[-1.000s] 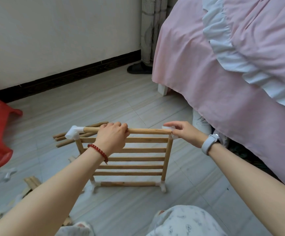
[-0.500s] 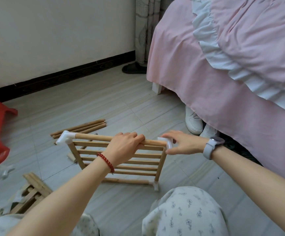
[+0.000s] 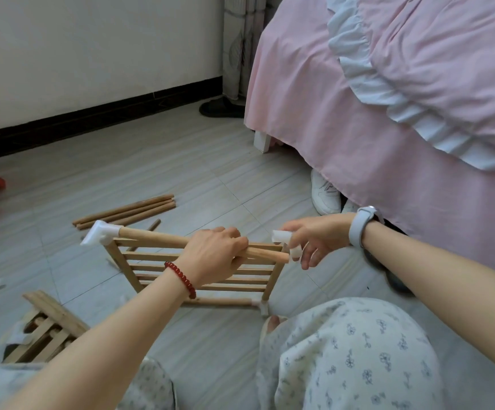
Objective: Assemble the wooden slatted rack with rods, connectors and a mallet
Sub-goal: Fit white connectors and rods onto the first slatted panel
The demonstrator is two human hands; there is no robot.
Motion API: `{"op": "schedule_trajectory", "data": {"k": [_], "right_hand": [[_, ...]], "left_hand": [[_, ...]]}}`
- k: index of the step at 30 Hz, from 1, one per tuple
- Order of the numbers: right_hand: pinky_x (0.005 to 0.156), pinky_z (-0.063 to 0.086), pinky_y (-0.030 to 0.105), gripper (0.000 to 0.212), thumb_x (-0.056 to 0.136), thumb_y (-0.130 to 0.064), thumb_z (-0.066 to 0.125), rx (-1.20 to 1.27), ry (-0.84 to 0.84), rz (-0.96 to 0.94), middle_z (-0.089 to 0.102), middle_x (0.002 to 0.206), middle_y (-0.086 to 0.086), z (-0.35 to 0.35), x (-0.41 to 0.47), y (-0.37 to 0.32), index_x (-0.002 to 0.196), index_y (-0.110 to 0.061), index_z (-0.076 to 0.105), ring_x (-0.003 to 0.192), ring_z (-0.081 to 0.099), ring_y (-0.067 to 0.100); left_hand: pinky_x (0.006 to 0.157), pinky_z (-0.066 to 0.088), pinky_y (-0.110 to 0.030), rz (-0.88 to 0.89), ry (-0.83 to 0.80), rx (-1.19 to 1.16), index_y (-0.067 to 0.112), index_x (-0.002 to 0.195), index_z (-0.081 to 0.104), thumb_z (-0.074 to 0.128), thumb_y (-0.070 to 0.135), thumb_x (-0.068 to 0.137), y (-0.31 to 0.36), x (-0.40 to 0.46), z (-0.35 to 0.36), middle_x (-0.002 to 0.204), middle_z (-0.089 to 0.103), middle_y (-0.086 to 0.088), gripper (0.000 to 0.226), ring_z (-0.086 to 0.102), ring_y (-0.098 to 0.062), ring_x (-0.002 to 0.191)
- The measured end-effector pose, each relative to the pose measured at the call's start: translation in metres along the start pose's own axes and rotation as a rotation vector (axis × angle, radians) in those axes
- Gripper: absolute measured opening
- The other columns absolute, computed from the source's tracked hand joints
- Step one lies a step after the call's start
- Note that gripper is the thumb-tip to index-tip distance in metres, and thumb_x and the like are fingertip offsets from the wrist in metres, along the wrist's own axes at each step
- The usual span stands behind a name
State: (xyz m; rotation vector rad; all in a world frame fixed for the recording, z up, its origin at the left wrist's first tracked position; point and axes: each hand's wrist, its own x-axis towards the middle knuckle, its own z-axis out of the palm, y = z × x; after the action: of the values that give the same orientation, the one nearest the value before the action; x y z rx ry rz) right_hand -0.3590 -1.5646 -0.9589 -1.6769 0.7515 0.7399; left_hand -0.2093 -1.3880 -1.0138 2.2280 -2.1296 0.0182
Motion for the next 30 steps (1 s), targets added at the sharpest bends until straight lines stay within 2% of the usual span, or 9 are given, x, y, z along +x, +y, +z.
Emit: {"op": "schedule_trajectory", "data": {"k": [2, 7, 12, 15, 18, 20, 22, 25, 30], "right_hand": [[0.061, 0.054, 0.026, 0.013, 0.094, -0.028, 0.052, -0.077, 0.095, 0.049, 0.058, 0.086, 0.009, 0.006, 0.005, -0.01, 0.104, -0.021, 0.055, 0.063, 0.062, 0.018], [0.041, 0.041, 0.021, 0.014, 0.091, -0.013, 0.042, -0.499, 0.375, 0.035, 0.053, 0.072, 0.004, 0.023, 0.029, -0.016, 0.079, -0.019, 0.047, 0.047, 0.05, 0.013], [0.05, 0.029, 0.025, 0.012, 0.093, -0.008, 0.04, -0.918, 0.354, -0.116, 0.052, 0.077, 0.0, 0.016, 0.016, -0.013, 0.092, -0.018, 0.046, 0.066, 0.047, 0.02], [0.055, 0.032, 0.027, 0.019, 0.094, -0.007, 0.038, -1.155, 0.359, -0.206, 0.053, 0.084, 0.001, 0.012, 0.001, -0.016, 0.104, -0.018, 0.051, 0.074, 0.048, 0.022], [0.071, 0.045, 0.036, 0.02, 0.093, -0.009, 0.042, -1.03, 0.577, -0.397, 0.059, 0.089, 0.003, -0.009, -0.018, -0.031, 0.108, -0.017, 0.054, 0.081, 0.054, 0.026], [0.072, 0.046, 0.04, 0.015, 0.093, -0.015, 0.045, -0.839, 0.689, -0.45, 0.056, 0.077, -0.001, -0.023, -0.025, -0.037, 0.105, -0.017, 0.054, 0.077, 0.053, 0.028], [0.072, 0.047, 0.043, 0.004, 0.092, -0.021, 0.047, -0.82, 0.675, -0.347, 0.055, 0.077, -0.001, -0.019, -0.024, -0.03, 0.093, -0.02, 0.051, 0.078, 0.055, 0.029], [0.066, 0.046, 0.038, 0.018, 0.089, -0.024, 0.047, -0.821, 0.578, -0.143, 0.058, 0.082, 0.0, 0.0, -0.01, -0.003, 0.073, -0.029, 0.04, 0.079, 0.057, 0.026], [0.054, 0.032, 0.028, 0.021, 0.086, -0.025, 0.046, -0.721, 0.686, -0.084, 0.054, 0.073, -0.001, 0.007, 0.003, 0.007, 0.066, -0.025, 0.039, 0.074, 0.054, 0.026]], "left_hand": [[0.054, 0.037, -0.028, -0.047, -0.083, 0.04, 0.025, 0.117, 0.051, 0.038, 0.032, 0.098, 0.002, 0.007, -0.002, 0.094, 0.059, 0.006, 0.024, 0.057, -0.017, 0.075], [0.058, 0.033, -0.028, -0.161, -0.202, 0.131, 0.027, 0.113, 0.062, 0.041, 0.017, 0.099, 0.005, 0.026, -0.001, 0.075, 0.05, 0.005, 0.027, 0.046, -0.019, 0.066], [0.059, 0.031, -0.028, -0.199, -0.149, 0.151, 0.03, 0.114, 0.063, 0.041, 0.011, 0.097, 0.002, 0.029, 0.002, 0.075, 0.053, 0.006, 0.033, 0.046, -0.019, 0.066], [0.059, 0.033, -0.028, -0.201, -0.156, 0.143, 0.028, 0.107, 0.064, 0.041, 0.011, 0.096, -0.002, 0.032, 0.003, 0.073, 0.053, 0.006, 0.031, 0.047, -0.017, 0.065], [0.058, 0.032, -0.027, -0.213, -0.153, 0.15, 0.027, 0.106, 0.064, 0.042, 0.013, 0.097, -0.004, 0.036, 0.004, 0.073, 0.053, 0.006, 0.028, 0.046, -0.015, 0.064], [0.058, 0.035, -0.027, -0.227, -0.16, 0.135, 0.027, 0.105, 0.065, 0.043, 0.017, 0.097, -0.007, 0.038, 0.002, 0.074, 0.055, 0.006, 0.025, 0.049, -0.016, 0.065], [0.06, 0.043, -0.028, -0.219, -0.167, 0.09, 0.029, 0.105, 0.065, 0.046, 0.03, 0.097, -0.009, 0.039, -0.001, 0.078, 0.059, 0.007, 0.02, 0.056, -0.016, 0.07], [0.06, 0.041, -0.025, -0.214, -0.155, 0.023, 0.03, 0.101, 0.066, 0.046, 0.058, 0.09, -0.009, 0.04, -0.003, 0.082, 0.064, 0.008, 0.036, 0.059, -0.013, 0.073], [0.049, 0.029, -0.02, -0.339, -0.103, 0.007, 0.024, 0.086, 0.062, 0.04, 0.069, 0.085, -0.008, 0.036, -0.004, 0.069, 0.055, 0.008, 0.05, 0.05, -0.01, 0.061]]}}
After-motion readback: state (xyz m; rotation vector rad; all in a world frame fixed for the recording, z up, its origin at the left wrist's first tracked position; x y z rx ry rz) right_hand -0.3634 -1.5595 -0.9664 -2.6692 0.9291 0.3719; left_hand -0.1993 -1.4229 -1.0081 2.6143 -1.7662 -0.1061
